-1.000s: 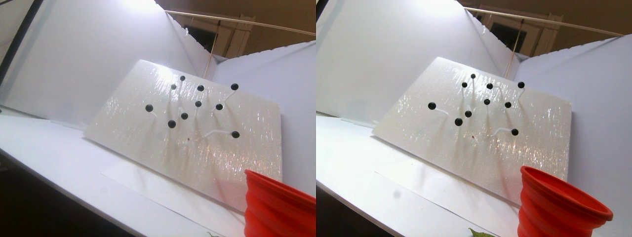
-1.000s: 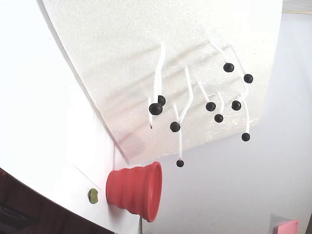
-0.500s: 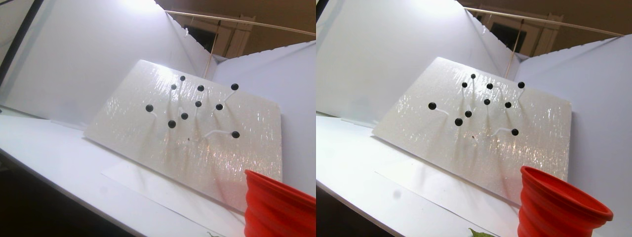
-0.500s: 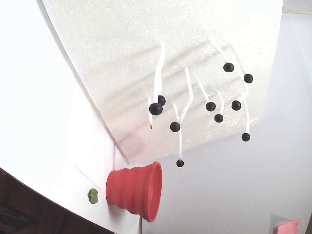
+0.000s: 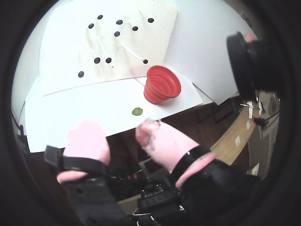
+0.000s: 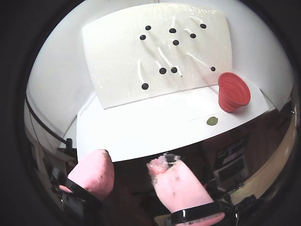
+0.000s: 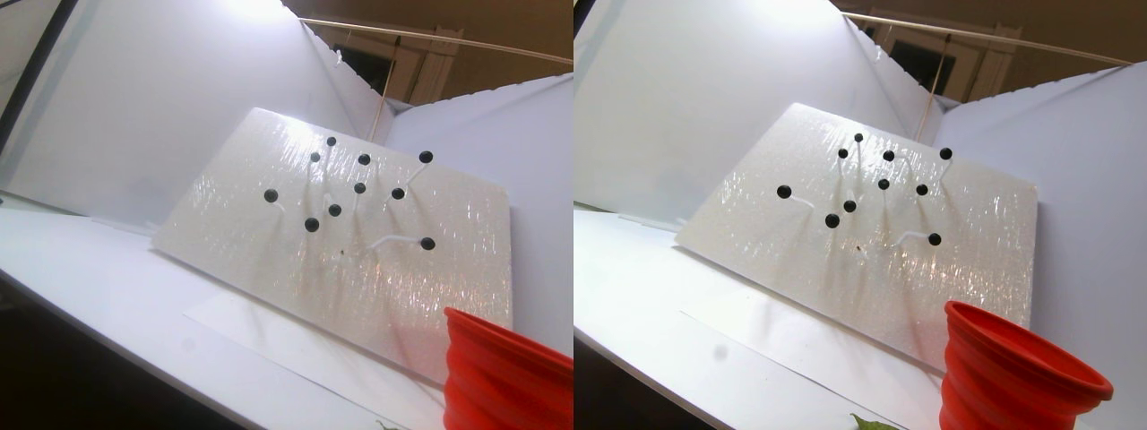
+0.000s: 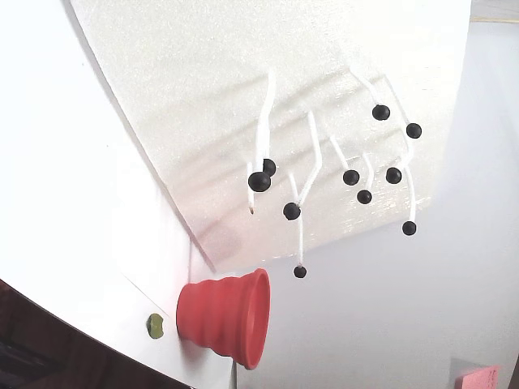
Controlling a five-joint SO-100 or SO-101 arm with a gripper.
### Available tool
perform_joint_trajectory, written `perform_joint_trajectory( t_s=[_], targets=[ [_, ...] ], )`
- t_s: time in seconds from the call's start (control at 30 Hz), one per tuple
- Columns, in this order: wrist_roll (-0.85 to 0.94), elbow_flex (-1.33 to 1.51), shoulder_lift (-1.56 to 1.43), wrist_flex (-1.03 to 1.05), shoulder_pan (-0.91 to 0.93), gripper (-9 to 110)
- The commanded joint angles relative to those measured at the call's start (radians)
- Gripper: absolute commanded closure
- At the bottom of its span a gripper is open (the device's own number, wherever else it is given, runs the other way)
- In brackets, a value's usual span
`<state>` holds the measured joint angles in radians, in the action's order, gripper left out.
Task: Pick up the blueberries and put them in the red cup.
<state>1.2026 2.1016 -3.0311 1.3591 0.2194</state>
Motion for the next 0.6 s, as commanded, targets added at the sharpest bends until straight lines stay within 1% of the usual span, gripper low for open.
perform_joint_trajectory(
  t_s=[0.0,0.27,0.57],
  targets=[
    [0.057,-0.006,0.054,-0.072,0.014,86],
    [0.141,0.025,0.195,-0.172,-0.02,85],
    [0.209,0.092,0.252,-0.284,-0.034,85]
  ],
)
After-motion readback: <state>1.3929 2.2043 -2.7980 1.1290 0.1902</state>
